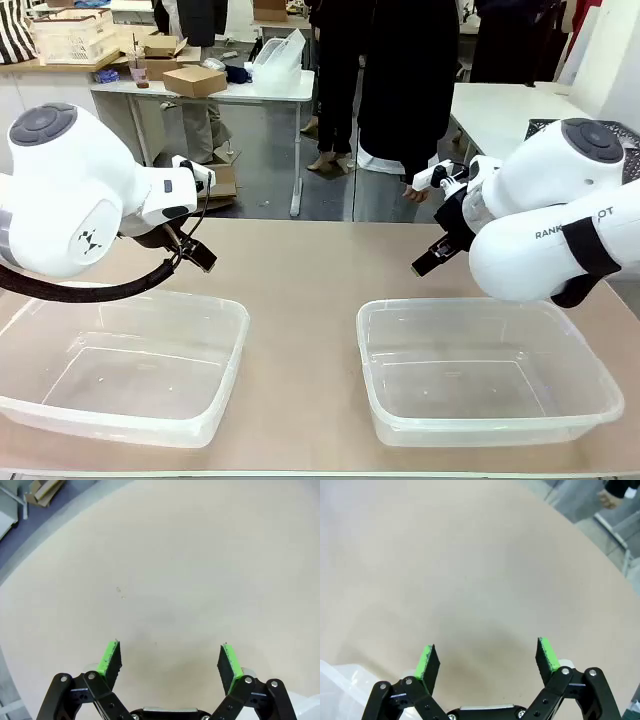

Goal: Sort the waste into each basket.
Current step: Pick up the Organizing box on the left side of the table and lift it.

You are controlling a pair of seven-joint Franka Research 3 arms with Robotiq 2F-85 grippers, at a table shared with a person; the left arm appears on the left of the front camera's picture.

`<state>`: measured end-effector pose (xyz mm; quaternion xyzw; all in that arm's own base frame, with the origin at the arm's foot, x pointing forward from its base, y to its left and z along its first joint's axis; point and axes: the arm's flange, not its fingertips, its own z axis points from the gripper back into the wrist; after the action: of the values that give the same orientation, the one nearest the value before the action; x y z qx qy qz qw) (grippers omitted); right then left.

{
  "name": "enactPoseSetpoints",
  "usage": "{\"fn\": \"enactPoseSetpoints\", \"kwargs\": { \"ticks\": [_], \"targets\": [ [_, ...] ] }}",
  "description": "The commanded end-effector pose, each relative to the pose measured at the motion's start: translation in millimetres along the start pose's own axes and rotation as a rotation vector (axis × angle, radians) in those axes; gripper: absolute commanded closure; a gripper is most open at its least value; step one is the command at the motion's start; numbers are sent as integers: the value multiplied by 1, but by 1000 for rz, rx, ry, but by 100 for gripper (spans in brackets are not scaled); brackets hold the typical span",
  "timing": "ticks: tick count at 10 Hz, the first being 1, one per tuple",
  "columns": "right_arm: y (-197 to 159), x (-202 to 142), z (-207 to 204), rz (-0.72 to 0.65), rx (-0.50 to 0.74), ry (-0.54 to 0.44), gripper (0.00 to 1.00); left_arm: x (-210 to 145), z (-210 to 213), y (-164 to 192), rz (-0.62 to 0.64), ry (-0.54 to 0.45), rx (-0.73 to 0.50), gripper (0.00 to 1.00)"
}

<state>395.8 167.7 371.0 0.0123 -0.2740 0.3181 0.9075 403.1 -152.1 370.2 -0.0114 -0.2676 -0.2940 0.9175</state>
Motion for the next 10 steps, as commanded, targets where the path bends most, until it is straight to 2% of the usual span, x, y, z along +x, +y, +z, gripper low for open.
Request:
{"fn": "enactPoseSetpoints", "kwargs": {
  "ticks": [1,10],
  "targets": [
    [0,0,0,0,0,0,0,0,0,0,0,0,0,0],
    [0,0,0,0,0,0,0,0,0,0,0,0,0,0]
  ]
}}
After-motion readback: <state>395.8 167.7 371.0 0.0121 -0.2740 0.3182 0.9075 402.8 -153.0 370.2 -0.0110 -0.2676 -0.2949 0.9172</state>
